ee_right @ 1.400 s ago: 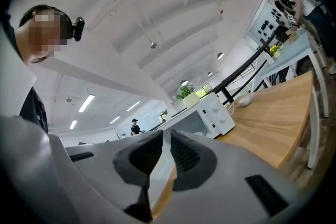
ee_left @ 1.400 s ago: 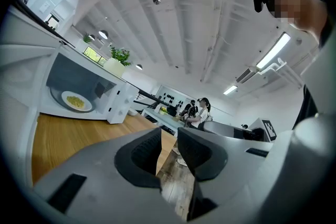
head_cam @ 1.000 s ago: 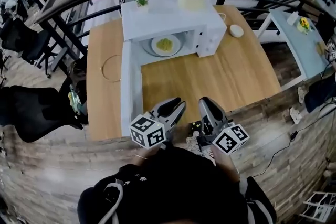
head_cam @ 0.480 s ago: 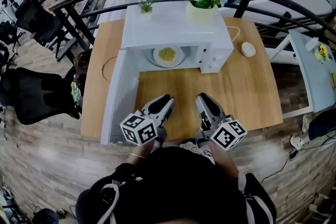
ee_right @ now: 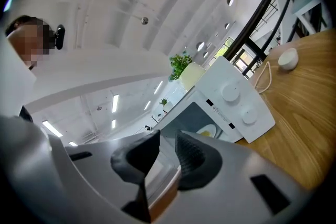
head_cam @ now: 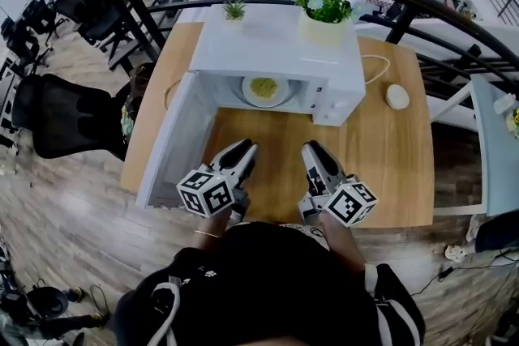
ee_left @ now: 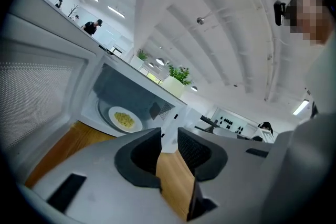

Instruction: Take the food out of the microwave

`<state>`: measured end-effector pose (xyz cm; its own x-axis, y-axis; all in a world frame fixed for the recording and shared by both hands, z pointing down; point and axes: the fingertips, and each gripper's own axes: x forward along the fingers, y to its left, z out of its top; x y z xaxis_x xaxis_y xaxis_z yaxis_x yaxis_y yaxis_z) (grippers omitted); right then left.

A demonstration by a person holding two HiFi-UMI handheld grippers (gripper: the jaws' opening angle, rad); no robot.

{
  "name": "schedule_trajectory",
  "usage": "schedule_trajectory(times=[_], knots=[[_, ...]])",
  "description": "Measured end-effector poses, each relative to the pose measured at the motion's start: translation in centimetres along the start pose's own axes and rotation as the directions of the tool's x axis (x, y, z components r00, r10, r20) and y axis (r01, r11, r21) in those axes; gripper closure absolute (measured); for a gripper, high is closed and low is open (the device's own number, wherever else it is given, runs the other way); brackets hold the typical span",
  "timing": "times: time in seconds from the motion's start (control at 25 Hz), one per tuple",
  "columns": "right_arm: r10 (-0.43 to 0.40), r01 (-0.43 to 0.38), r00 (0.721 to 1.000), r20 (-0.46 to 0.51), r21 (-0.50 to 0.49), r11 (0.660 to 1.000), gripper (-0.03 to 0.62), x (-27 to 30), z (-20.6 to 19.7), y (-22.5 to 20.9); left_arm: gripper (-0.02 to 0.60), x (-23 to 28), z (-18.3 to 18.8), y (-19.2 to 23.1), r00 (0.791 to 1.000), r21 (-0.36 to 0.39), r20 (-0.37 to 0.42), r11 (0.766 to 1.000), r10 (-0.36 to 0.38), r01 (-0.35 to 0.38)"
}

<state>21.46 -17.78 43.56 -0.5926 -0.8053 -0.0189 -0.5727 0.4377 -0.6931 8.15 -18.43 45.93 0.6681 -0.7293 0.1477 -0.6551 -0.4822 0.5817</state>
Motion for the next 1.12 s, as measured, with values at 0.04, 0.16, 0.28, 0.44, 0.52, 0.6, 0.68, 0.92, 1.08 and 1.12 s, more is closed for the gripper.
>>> schedule_trajectory(times=[0.04,0.16,0.28,0.44,0.52,0.6,0.68,0.92,1.08,1.12], knots=[[0.006,-0.006,1.000,-0.008,0.009,1.000,0.511,0.1,0.2,-0.4,0.506,0.2,0.0,0.0,1.000,-0.005,0.007,1.000,0.011,-0.011],[0.018,-0.016,0.999,-0.044,0.038,0.999,0.510,0.5,0.1,-1.4,0.505,1.0,-0.2,0.3,0.999,-0.014,0.022,0.999,0.044,-0.043],[0.022,-0.017,0.998,-0.067,0.071,0.997,0.500,1.1,-0.1,-2.6,0.502,1.8,-0.5,0.9,0.997,-0.022,0.034,0.997,0.075,-0.075],[-0.010,0.021,0.994,-0.112,0.099,0.995,0.493,2.5,-1.0,-3.7,0.492,2.2,-0.5,2.6,0.993,-0.053,0.033,0.992,0.114,-0.113],[-0.022,0.039,0.991,-0.133,0.123,0.992,0.491,3.4,-1.7,-4.1,0.489,2.3,-0.6,3.6,0.991,-0.062,0.019,0.989,0.132,-0.131],[-0.033,0.055,0.988,-0.148,0.154,0.987,0.485,4.4,-2.3,-4.6,0.486,2.7,-0.5,4.9,0.989,-0.074,0.008,0.987,0.146,-0.145],[-0.051,0.079,0.987,-0.153,0.186,0.979,0.484,5.5,-2.5,-5.2,0.482,3.4,-0.3,6.0,0.989,-0.090,-0.005,0.985,0.150,-0.150],[-0.140,0.175,0.978,-0.153,0.247,0.953,0.459,9.0,-3.5,-6.9,0.468,5.7,-0.4,9.8,0.988,-0.157,-0.070,0.977,0.137,-0.147],[-0.210,0.245,0.966,-0.153,0.272,0.931,0.451,10.9,-4.4,-8.3,0.463,6.8,-0.6,12.0,0.986,-0.208,-0.085,0.965,0.142,-0.157],[-0.224,0.260,0.962,-0.156,0.275,0.926,0.448,11.4,-4.6,-8.7,0.463,7.1,-0.7,12.5,0.986,-0.218,-0.090,0.963,0.141,-0.158]])
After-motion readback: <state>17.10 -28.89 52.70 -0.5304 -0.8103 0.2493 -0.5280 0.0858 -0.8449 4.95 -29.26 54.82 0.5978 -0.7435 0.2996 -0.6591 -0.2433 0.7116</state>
